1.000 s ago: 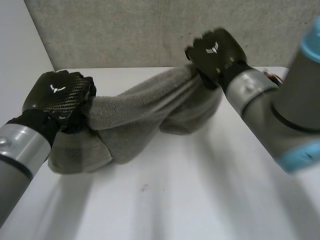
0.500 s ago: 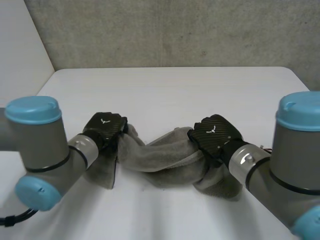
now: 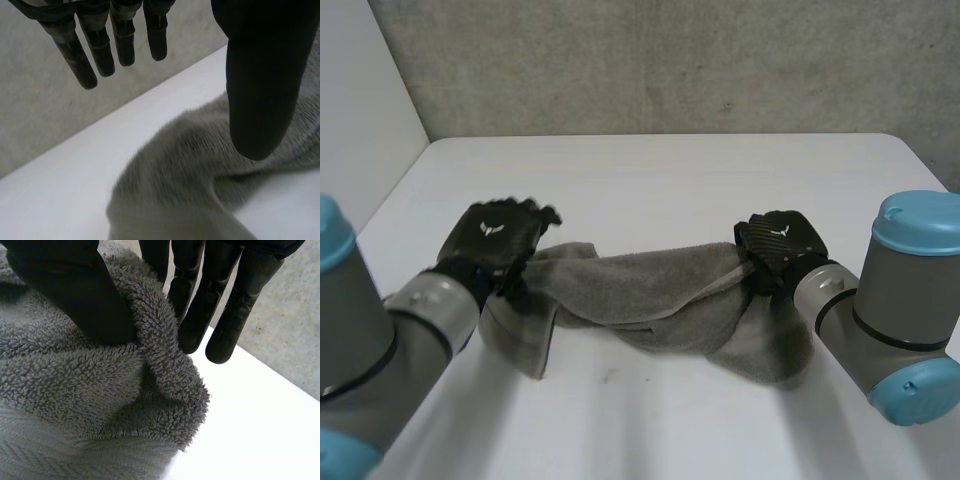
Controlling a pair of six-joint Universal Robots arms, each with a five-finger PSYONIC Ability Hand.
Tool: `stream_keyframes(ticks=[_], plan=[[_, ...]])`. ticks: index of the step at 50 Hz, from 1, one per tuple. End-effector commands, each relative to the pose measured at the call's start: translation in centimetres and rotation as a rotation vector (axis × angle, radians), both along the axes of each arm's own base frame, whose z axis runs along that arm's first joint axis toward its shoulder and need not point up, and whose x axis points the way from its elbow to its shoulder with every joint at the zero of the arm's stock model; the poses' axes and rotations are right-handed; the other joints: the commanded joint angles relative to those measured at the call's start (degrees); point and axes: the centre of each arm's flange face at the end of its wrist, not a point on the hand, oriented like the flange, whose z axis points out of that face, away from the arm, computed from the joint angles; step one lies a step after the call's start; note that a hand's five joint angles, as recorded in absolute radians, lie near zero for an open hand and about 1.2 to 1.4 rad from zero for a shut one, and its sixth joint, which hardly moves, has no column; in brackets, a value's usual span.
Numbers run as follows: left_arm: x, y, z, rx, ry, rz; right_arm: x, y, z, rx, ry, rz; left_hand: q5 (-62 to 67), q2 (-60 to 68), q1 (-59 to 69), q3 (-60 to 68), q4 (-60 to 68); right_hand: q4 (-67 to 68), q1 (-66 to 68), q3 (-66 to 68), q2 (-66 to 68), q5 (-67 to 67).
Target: Fold the towel.
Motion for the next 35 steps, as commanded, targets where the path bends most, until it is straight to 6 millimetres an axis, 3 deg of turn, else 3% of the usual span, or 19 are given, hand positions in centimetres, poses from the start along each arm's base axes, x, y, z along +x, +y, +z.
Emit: stream_keyframes(ticks=[1,6,15,28,35], plan=[[1.6,2.6,-2.9,0.115,-0.028,0.103,0.1,0.2,-0.7,0.019,0.014,0.011,6.3,6.3,6.1,6.3,6.2,11.8,25.8,11.8,12.6,14.4],[1.9,3.2,-5.3,0.195,-0.071,0.116,0.2,0.4,-0.8,0.023,0.017,0.012,6.3,6.3,6.1,6.3,6.2,11.8,25.8,11.8,12.6,14.4],[1.2,2.1,-7.0,0.226,-0.088,0.111,0.2,0.7,-1.1,0.032,0.025,0.019,5.3,5.3,5.1,5.3,5.2,11.8,25.8,11.8,12.6,14.4],[-0.9,-4.5,-9.0,0.162,-0.062,0.146,0.2,1.0,-1.8,0.046,0.034,0.028,1.8,1.7,1.6,1.7,1.7,11.8,25.8,11.8,12.6,14.4],[-1.4,-6.2,-10.1,0.163,-0.067,0.152,0.2,1.1,-1.9,0.039,0.053,0.036,3.6,3.6,3.4,3.6,3.5,11.8,25.8,11.8,12.6,14.4]])
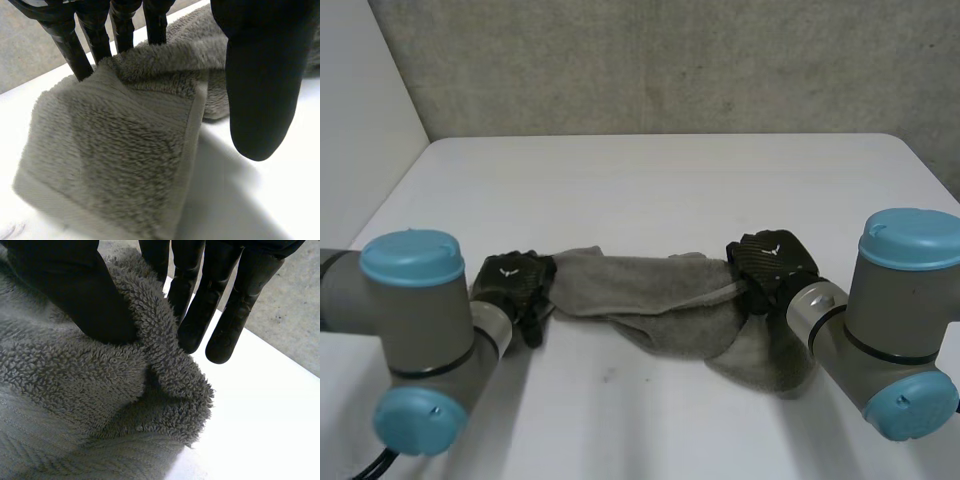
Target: Fold the towel.
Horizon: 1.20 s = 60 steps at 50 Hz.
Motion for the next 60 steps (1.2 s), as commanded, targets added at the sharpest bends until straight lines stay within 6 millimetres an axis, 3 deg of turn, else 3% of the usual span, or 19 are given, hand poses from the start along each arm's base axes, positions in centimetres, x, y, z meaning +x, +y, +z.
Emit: stream_keyframes(ticks=[1,7,12,18,22,26,31,34,39,43,46,48,50,53,55,56,58,59,60], plan=[[-0.7,-2.5,-1.3,-0.004,-0.003,0.012,0.0,0.1,-0.2,-0.005,0.019,0.010,5.0,4.8,4.3,4.8,4.9,11.8,25.8,11.8,12.6,14.3],[-1.1,-3.4,-0.8,-0.033,0.011,0.008,0.0,0.0,-0.1,-0.010,0.022,0.010,16.2,16.1,15.6,16.1,16.2,11.8,25.8,11.8,12.6,14.3],[-1.5,-4.1,-0.1,-0.067,0.025,0.001,0.1,-0.2,0.3,-0.027,0.023,0.010,36.7,36.6,36.1,36.6,36.7,11.8,25.8,11.8,12.6,14.3],[-1.7,-4.3,0.1,-0.092,0.000,-0.017,0.1,-0.4,0.8,-0.057,0.039,0.016,45.0,44.9,44.4,44.8,44.9,11.8,25.8,11.8,12.6,14.3],[-1.8,-4.5,0.2,-0.138,-0.032,-0.035,0.0,-0.5,1.0,-0.080,0.070,0.025,61.8,61.6,61.1,61.6,61.7,11.8,25.8,11.8,12.6,14.3],[-1.7,-4.4,0.6,-0.153,-0.050,-0.042,0.0,-0.6,1.3,-0.101,0.101,0.031,62.5,62.4,61.9,62.3,62.4,11.8,25.8,11.8,12.6,14.3],[-0.8,-2.7,4.4,-0.206,-0.040,-0.045,-0.7,0.0,3.3,-0.147,0.259,0.078,62.5,62.4,61.9,62.3,62.4,11.8,25.8,11.8,12.6,14.3],[-0.6,-2.0,5.4,-0.210,-0.039,-0.053,-1.5,0.7,4.9,-0.129,0.367,0.111,62.5,62.4,61.9,62.3,62.4,11.8,25.8,11.8,12.6,14.3],[-0.2,1.9,9.2,-0.131,-0.044,-0.196,-2.3,2.7,6.2,-0.031,0.507,0.195,62.5,62.4,61.9,62.3,62.4,11.8,25.8,11.8,12.6,14.3],[-0.5,3.5,9.7,-0.029,-0.040,-0.304,-2.2,3.5,7.1,-0.001,0.537,0.243,62.5,62.4,61.9,62.3,62.4,11.8,25.8,11.8,12.6,14.3],[-0.9,4.0,10.5,0.029,-0.026,-0.374,-1.6,2.4,8.1,-0.058,0.522,0.232,62.5,62.4,61.9,62.3,62.4,11.8,25.8,11.8,12.6,14.3],[-1.1,3.2,10.5,0.036,-0.019,-0.380,-1.0,1.7,8.4,-0.100,0.508,0.226,62.5,62.4,61.9,62.3,62.4,11.8,25.8,11.8,12.6,14.3],[-1.3,0.0,10.2,0.018,-0.015,-0.344,0.8,-0.4,8.6,-0.197,0.478,0.216,62.5,62.4,61.9,62.3,62.4,11.8,25.8,11.8,12.6,14.3],[-1.8,-1.5,10.8,-0.023,-0.007,-0.338,1.8,-1.7,9.3,-0.272,0.452,0.195,62.5,62.4,61.9,62.3,62.4,11.8,25.8,11.8,12.6,14.3],[-2.9,-4.9,13.6,-0.177,0.017,-0.300,3.3,-4.6,13.0,-0.495,0.373,0.086,62.5,62.4,61.9,62.3,62.4,11.8,25.8,11.8,12.6,14.3],[-2.9,-4.9,13.6,-0.178,0.017,-0.300,3.3,-4.6,13.0,-0.496,0.373,0.085,62.5,62.4,61.9,62.3,62.4,11.8,25.8,11.8,12.6,14.3],[-3.6,-8.0,18.8,-0.434,0.080,-0.236,4.4,-6.6,18.6,-0.778,0.220,-0.060,62.5,62.4,61.9,62.3,62.4,11.8,25.8,11.8,12.6,14.3],[-3.6,-8.0,18.8,-0.436,0.081,-0.235,4.4,-6.6,18.6,-0.779,0.219,-0.061,62.5,62.4,61.9,62.3,62.4,11.8,25.8,11.8,12.6,14.3],[-3.9,-8.9,22.0,-0.593,0.126,-0.210,4.5,-6.9,21.1,-0.904,0.132,-0.116,62.5,62.4,61.9,62.3,62.4,11.8,25.8,11.8,12.6,14.3]])
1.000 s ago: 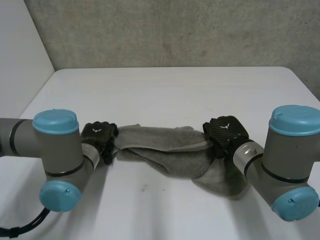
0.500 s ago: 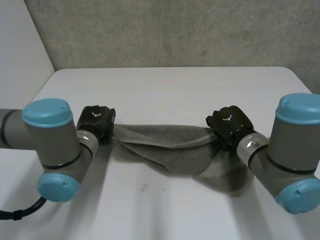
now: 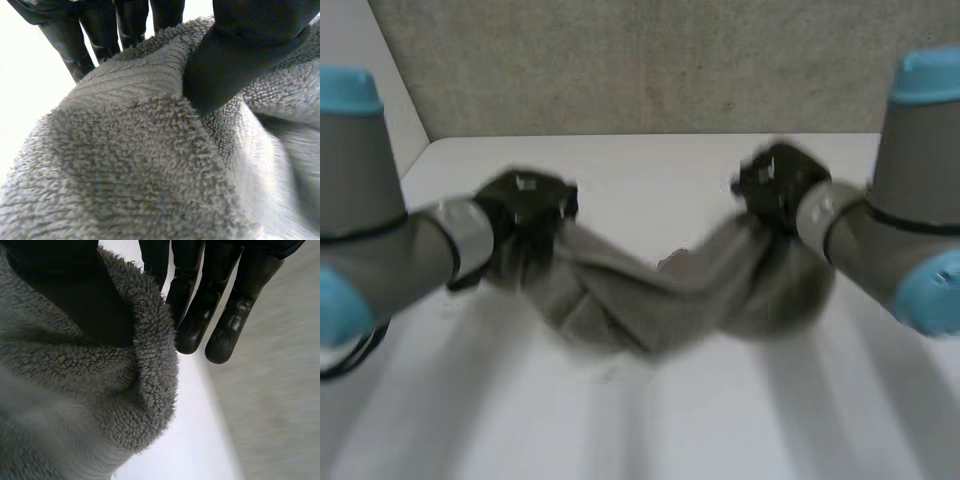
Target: Fold the towel.
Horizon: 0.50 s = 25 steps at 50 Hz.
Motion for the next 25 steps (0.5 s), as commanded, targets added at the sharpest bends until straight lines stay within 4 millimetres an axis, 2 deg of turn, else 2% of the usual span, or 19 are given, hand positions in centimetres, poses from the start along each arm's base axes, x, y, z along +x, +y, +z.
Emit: stream_keyframes(ticks=[1,3,4,6,7,9,10,11,12,14,15,16,17,18,19,20,22,23,25], plan=[[-1.4,-5.8,9.3,-0.453,0.199,0.101,2.0,-3.7,9.7,-0.522,-0.327,-0.072,11.5,10.3,13.7,10.7,10.2,11.5,25.8,11.8,12.6,14.0],[-1.6,-6.6,13.6,-0.692,0.318,0.114,1.5,-2.8,14.3,-0.732,-0.497,-0.066,11.5,10.3,13.7,10.7,10.2,11.5,25.8,11.8,12.6,14.0],[-1.6,-6.6,13.6,-0.693,0.319,0.114,1.5,-2.8,14.4,-0.733,-0.497,-0.066,11.5,10.3,13.7,10.7,10.2,11.5,25.8,11.8,12.6,14.0],[-1.5,-6.3,16.2,-0.832,0.411,0.115,0.9,-1.4,15.2,-0.771,-0.546,-0.050,11.5,10.3,13.7,10.7,10.2,11.5,25.8,11.8,12.6,14.0],[-1.5,-6.3,16.2,-0.833,0.412,0.115,0.9,-1.4,15.2,-0.771,-0.546,-0.050,11.5,10.3,13.7,10.7,10.2,11.5,25.8,11.8,12.6,14.0],[-1.5,-6.2,15.8,-0.832,0.430,0.110,0.7,-0.9,13.3,-0.710,-0.511,-0.041,11.5,10.3,13.7,10.7,10.2,11.5,25.8,11.8,12.6,14.0],[-1.5,-6.1,14.6,-0.789,0.427,0.101,0.7,-0.9,13.3,-0.710,-0.510,-0.040,11.5,10.3,13.7,10.7,10.2,11.5,25.8,11.8,12.6,14.0],[-1.6,-6.2,12.8,-0.732,0.413,0.100,0.8,-0.8,11.5,-0.657,-0.480,-0.034,11.5,10.3,13.7,10.7,10.2,11.5,25.8,11.8,12.6,14.0],[-1.6,-6.2,12.8,-0.732,0.413,0.100,0.8,-0.8,11.5,-0.656,-0.480,-0.034,11.5,10.3,13.7,10.7,10.2,11.5,25.8,11.8,12.6,14.0],[-1.7,-6.4,8.6,-0.614,0.363,0.103,0.8,-0.5,7.8,-0.533,-0.401,-0.030,11.5,10.3,13.7,10.7,10.2,11.5,25.8,11.8,12.6,14.0],[-1.7,-6.4,8.6,-0.613,0.363,0.103,0.8,-0.4,7.8,-0.532,-0.400,-0.030,11.5,10.3,13.7,10.7,10.2,11.5,25.8,11.8,12.6,14.0],[-1.6,-6.2,6.3,-0.546,0.330,0.106,0.6,-0.2,6.0,-0.462,-0.361,-0.034,11.5,10.3,13.7,10.7,10.2,11.5,25.8,11.8,12.6,14.0],[-1.6,-6.2,6.3,-0.546,0.330,0.106,0.5,0.1,4.1,-0.388,-0.321,-0.038,11.5,10.3,13.7,10.7,10.2,11.5,25.8,11.8,12.6,14.0],[-1.5,-6.1,3.7,-0.470,0.291,0.109,0.5,0.1,4.1,-0.387,-0.320,-0.038,11.5,10.3,13.7,10.7,10.2,11.5,25.8,11.8,12.6,14.0],[-1.3,-5.9,0.8,-0.387,0.249,0.116,0.3,0.4,1.9,-0.307,-0.277,-0.042,11.5,10.3,13.7,10.7,10.2,11.5,25.8,11.8,12.6,14.0],[-1.3,-5.9,0.8,-0.386,0.248,0.116,0.3,0.4,1.9,-0.306,-0.276,-0.042,11.5,10.3,13.7,10.7,10.2,11.5,25.8,11.8,12.6,14.0],[-0.8,-5.1,-4.9,-0.224,0.159,0.122,-0.1,1.2,-3.5,-0.106,-0.166,-0.053,11.2,10.0,13.3,10.4,9.9,11.5,25.8,11.8,12.6,14.0],[-0.8,-5.1,-5.0,-0.223,0.158,0.122,-0.1,1.2,-3.6,-0.105,-0.165,-0.053,11.2,10.0,13.3,10.4,9.9,11.5,25.8,11.8,12.6,14.0],[0.0,-3.8,-9.7,-0.075,0.082,0.132,-0.9,2.7,-8.3,0.091,-0.052,-0.060,4.0,2.8,6.2,3.2,2.7,11.5,25.8,11.8,12.6,14.0]])
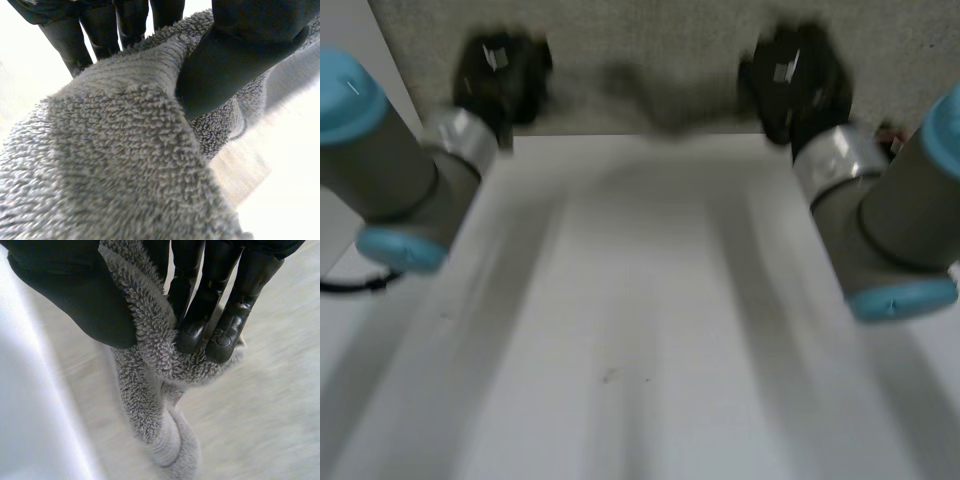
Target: Fold the towel.
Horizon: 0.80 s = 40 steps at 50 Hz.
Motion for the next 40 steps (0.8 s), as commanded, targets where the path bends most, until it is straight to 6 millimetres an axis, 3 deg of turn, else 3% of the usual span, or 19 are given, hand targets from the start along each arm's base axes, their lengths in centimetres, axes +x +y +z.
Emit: stream_keyframes(ticks=[1,2,3,5,6,7,8,13,14,16,17,19,22,25,30,40], plan=[[1.5,2.5,-12.8,0.397,-0.178,0.009,-1.3,2.5,-11.4,0.451,0.242,0.003,3.8,2.8,5.9,3.2,2.7,11.5,25.6,11.6,12.1,13.9],[2.0,3.1,-14.7,0.459,-0.212,0.014,-1.7,3.3,-13.0,0.530,0.281,0.004,-1.2,-2.2,0.9,-1.8,-2.3,11.5,25.6,11.6,12.1,13.9],[2.0,3.1,-14.7,0.460,-0.212,0.014,-2.1,3.9,-14.2,0.596,0.310,0.002,-1.3,-2.2,0.8,-1.9,-2.4,11.5,25.6,11.6,12.1,13.9],[3.2,4.4,-16.9,0.545,-0.286,0.026,-2.3,4.3,-14.9,0.645,0.324,0.003,-14.1,-15.1,-12.0,-14.7,-15.3,11.5,25.6,11.6,12.1,13.9],[3.2,4.4,-16.9,0.545,-0.286,0.026,-2.3,4.3,-14.9,0.646,0.324,0.003,-14.2,-15.2,-12.1,-14.8,-15.3,11.5,25.6,11.6,12.1,13.9],[3.6,5.0,-17.3,0.563,-0.325,0.025,-2.4,4.7,-15.1,0.675,0.317,0.005,-25.0,-26.0,-23.0,-25.7,-26.2,11.5,25.6,11.6,12.1,13.9],[3.8,5.7,-17.1,0.559,-0.369,0.018,-2.4,4.9,-14.9,0.696,0.300,0.013,-37.8,-38.8,-35.7,-38.4,-38.9,11.5,25.6,11.6,12.1,13.9],[4.1,7.5,-14.4,0.495,-0.454,0.003,-2.3,5.1,-13.1,0.702,0.204,0.033,-53.7,-54.7,-51.6,-54.3,-54.8,11.5,25.6,11.6,12.1,13.9],[4.1,7.5,-14.4,0.494,-0.454,0.003,-2.3,5.1,-13.1,0.702,0.204,0.033,-53.7,-54.7,-51.7,-54.4,-54.9,11.5,25.6,11.6,12.1,13.9],[4.0,8.4,-12.1,0.449,-0.446,-0.003,-2.3,5.2,-11.3,0.676,0.149,0.039,-55.6,-56.6,-53.5,-56.2,-56.7,11.5,25.6,11.6,12.1,13.9],[4.0,8.5,-12.0,0.449,-0.446,-0.003,-2.3,5.2,-11.3,0.676,0.148,0.039,-55.6,-56.6,-53.5,-56.2,-56.7,11.5,25.6,11.6,12.1,13.9],[4.0,9.6,-10.1,0.415,-0.428,-0.011,-2.5,5.3,-10.2,0.661,0.109,0.039,-55.9,-56.9,-53.8,-56.5,-57.1,11.5,25.6,11.6,12.1,13.9],[3.8,11.0,-9.5,0.415,-0.408,-0.030,-2.6,5.3,-9.5,0.662,0.064,0.034,-55.9,-56.9,-53.9,-56.5,-57.1,11.5,25.6,11.6,12.1,13.9],[3.6,11.8,-9.6,0.425,-0.398,-0.043,-2.8,5.4,-8.7,0.667,0.011,0.033,-55.9,-56.9,-53.9,-56.5,-57.1,11.5,25.6,11.6,12.1,13.9],[2.8,15.1,-11.0,0.482,-0.400,-0.109,-2.9,5.6,-7.9,0.683,-0.067,0.034,-55.6,-56.6,-53.5,-56.2,-56.7,11.5,25.6,11.6,12.1,13.9],[3.5,15.7,-12.4,0.500,-0.386,-0.022,-3.3,6.2,-5.2,0.664,-0.194,0.047,-54.9,-55.9,-52.8,-55.5,-56.0,11.5,25.6,11.6,12.1,13.9]])
